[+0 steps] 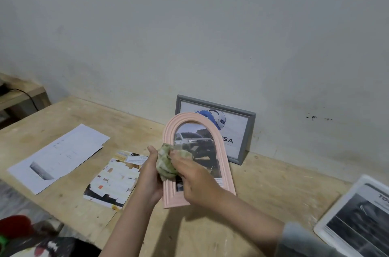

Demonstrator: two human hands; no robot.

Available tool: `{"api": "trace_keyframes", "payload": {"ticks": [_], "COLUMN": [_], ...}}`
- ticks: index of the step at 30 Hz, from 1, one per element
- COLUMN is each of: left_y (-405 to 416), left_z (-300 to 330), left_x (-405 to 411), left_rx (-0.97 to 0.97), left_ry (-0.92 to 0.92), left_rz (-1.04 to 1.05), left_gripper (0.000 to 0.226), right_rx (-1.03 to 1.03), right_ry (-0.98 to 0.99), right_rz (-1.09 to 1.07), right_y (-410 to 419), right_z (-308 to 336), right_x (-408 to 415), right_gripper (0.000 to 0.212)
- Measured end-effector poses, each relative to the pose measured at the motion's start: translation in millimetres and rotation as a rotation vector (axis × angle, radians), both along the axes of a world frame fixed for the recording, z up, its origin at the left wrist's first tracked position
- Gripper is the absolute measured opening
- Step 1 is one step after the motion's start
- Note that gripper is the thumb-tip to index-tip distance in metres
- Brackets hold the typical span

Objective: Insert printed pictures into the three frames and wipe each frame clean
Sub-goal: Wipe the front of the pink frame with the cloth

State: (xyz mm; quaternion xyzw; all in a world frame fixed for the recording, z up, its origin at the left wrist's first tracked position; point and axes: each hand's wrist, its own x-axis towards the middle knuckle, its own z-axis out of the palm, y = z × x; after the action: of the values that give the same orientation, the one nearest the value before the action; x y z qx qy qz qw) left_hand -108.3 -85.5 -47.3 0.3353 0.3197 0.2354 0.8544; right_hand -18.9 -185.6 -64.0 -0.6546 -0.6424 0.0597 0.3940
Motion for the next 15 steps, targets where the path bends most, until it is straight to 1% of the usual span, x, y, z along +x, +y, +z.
{"api": "trace_keyframes", "payload": {"ticks": [1, 3, 4, 6, 8, 10, 13, 15], "left_y": [3.3, 10.6, 14.0, 17.6, 14.8, 13.6, 15.7, 17.7], "left_z": [0.6, 2.4, 2.4, 0.0, 0.8, 0.7, -3.0, -5.9], "left_x": [-2.1, -4.9, -4.9, -4.4, -4.5, -5.9, -9.5, -11.9], "left_rx": [0.004, 0.036, 0.070, 0.138, 0.165, 0.198, 0.232, 0.237], "left_ry": [0.012, 0.028, 0.050, 0.109, 0.128, 0.149, 0.173, 0.203], "left_rz": [0.012, 0.088, 0.121, 0.163, 0.183, 0.196, 0.210, 0.217], "left_gripper": [0.060, 0.033, 0.027, 0.024, 0.026, 0.027, 0.022, 0.024], "right_rx": [-0.005, -0.018, -0.029, -0.053, -0.071, -0.067, -0.084, -0.110], "right_ry": [-0.015, -0.016, 0.000, 0.036, 0.074, 0.058, 0.013, -0.006], "right_rz": [0.026, 0.057, 0.060, 0.052, 0.054, 0.066, 0.104, 0.112], "right_y": [-1.7, -4.5, -5.5, -8.1, -10.2, -10.1, -9.8, -9.0], "right_z": [-3.6, -7.4, -7.9, -8.2, -9.7, -15.1, -21.1, -22.8], "right_x": [-4.1, -9.6, -10.6, -10.5, -10.7, -12.1, -15.2, -16.0], "right_gripper": [0.049, 0.049, 0.050, 0.053, 0.059, 0.066, 0.062, 0.062]}}
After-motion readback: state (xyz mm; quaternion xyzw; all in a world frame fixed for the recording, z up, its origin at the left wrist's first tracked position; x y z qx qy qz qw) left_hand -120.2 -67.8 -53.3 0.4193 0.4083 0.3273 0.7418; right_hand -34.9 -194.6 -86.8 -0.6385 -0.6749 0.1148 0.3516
